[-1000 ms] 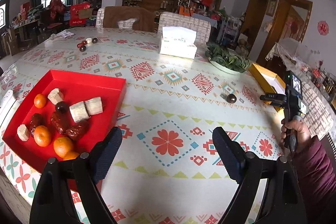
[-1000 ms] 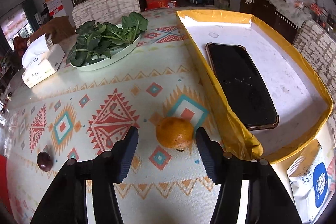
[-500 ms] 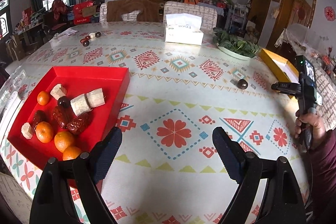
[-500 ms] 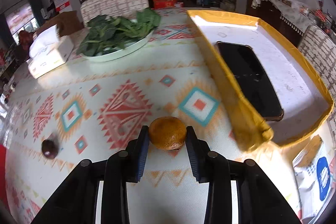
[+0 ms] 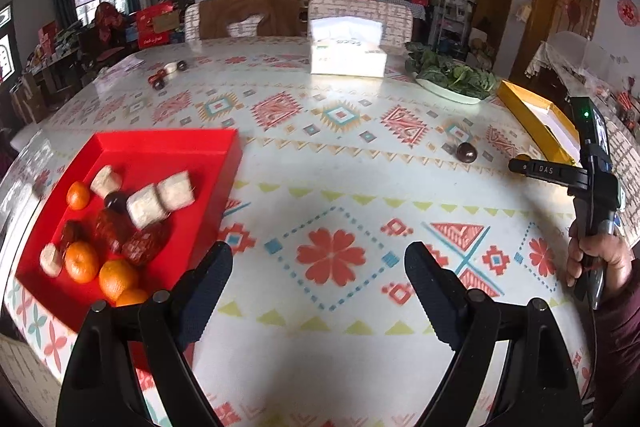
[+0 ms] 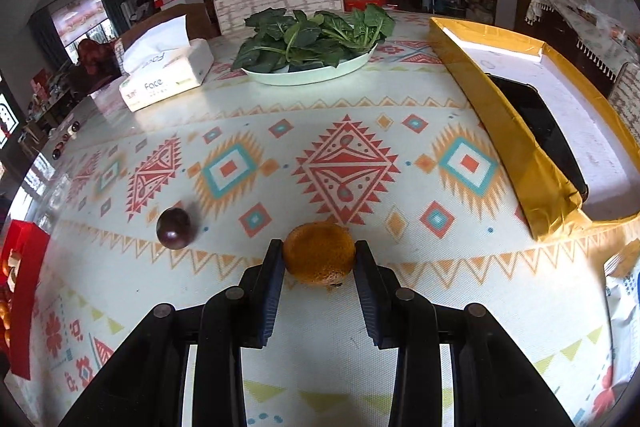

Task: Organize fruits
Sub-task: 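Grasp the tangerine with the right tool while the left tool grasps the dark plum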

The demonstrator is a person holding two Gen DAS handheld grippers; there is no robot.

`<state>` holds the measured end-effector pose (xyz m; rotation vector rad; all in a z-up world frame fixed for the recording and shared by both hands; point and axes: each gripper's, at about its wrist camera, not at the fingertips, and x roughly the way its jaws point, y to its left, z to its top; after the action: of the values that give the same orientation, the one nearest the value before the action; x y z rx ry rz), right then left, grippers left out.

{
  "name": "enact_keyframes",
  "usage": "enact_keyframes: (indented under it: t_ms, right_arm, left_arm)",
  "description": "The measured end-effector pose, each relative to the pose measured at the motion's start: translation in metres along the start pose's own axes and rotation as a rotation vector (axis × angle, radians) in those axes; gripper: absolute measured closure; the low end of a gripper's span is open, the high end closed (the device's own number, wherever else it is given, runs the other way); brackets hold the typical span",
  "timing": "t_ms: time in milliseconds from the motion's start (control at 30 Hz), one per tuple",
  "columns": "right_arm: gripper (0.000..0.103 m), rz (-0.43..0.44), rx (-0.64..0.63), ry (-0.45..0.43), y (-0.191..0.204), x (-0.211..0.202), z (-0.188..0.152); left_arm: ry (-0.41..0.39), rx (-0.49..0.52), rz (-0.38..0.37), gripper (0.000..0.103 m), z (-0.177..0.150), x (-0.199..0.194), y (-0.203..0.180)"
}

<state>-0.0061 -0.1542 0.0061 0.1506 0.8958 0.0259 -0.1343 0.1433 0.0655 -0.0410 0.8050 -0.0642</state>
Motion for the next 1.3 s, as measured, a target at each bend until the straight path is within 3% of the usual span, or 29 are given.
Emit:
enact_keyframes:
  t_ms: [200, 400, 633, 867, 1000, 1067, 1100, 1300]
  right_arm:
    - [0.065, 0.029, 0.020, -0.007, -0.006, -0.001, 0.000]
    - [0.065, 0.064, 0.044, -0.002, -0.013, -0.002, 0.001]
    - [0.065, 0.111, 0.098, 0.000, -0.024, -0.005, 0.004]
    - [0.065, 0.134, 0.124, -0.009, -0.029, -0.009, 0.007]
    - [0.065, 0.140, 0.130, -0.006, -0.030, -0.009, 0.007]
    - [0.065, 0.138, 0.128, -0.005, -0.030, -0.009, 0.007]
    - [0.065, 0.137, 0.126, -0.005, -0.029, -0.009, 0.007]
    - [0.065, 0.131, 0.125, -0.002, -0.029, -0.007, 0.006]
  left_arm:
    - [0.007, 0.051, -0.090, 0.016, 0.029, 0.022, -0.032]
    - [0.043, 0.157, -0.141, 0.016, 0.053, 0.072, -0.093]
    - [0.074, 0.202, -0.217, 0.016, 0.066, 0.122, -0.142]
    - [0.090, 0.229, -0.217, 0.046, 0.076, 0.151, -0.161]
    - [0.107, 0.253, -0.220, 0.051, 0.075, 0.160, -0.169]
    - [0.117, 0.265, -0.216, 0.070, 0.075, 0.163, -0.172]
    - [0.112, 0.276, -0.204, 0.075, 0.074, 0.162, -0.174]
    - [0.103, 0.265, -0.199, 0.077, 0.073, 0.158, -0.168]
